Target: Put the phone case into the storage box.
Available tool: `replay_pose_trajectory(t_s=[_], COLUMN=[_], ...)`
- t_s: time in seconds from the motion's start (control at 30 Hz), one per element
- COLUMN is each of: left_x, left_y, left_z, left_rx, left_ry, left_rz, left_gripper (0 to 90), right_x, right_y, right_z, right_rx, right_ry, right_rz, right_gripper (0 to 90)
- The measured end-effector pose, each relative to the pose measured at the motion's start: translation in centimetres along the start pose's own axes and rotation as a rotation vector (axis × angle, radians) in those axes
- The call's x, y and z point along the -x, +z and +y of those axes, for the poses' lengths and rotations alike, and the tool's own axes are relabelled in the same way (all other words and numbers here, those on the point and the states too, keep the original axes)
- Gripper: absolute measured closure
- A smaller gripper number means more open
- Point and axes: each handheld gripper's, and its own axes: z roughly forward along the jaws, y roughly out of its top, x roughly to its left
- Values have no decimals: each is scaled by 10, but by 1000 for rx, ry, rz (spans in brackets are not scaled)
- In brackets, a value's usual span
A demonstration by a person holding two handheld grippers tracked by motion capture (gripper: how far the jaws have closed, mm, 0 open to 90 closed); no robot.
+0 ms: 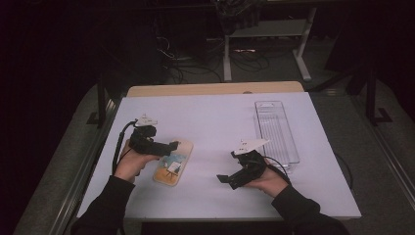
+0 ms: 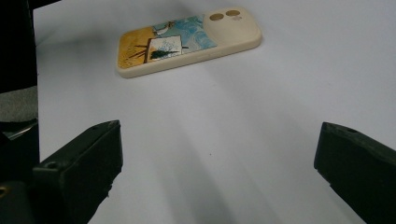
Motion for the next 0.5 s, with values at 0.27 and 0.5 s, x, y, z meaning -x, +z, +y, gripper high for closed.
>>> replay_pose_trajectory(t_s=[0.27, 0.5], left_x=[6, 10], left_y=[3, 5], left_z=[-8, -16], left_rx=[-10, -18], left_ry=[-17, -32], left_rz=[-6, -9], left_gripper=[0, 0], right_x=[0, 0], right_y=[1, 1], right_z=[0, 0], right_rx=[-3, -1], right_ry=[-1, 0], right_rz=[-1, -3], right_gripper=[7, 7])
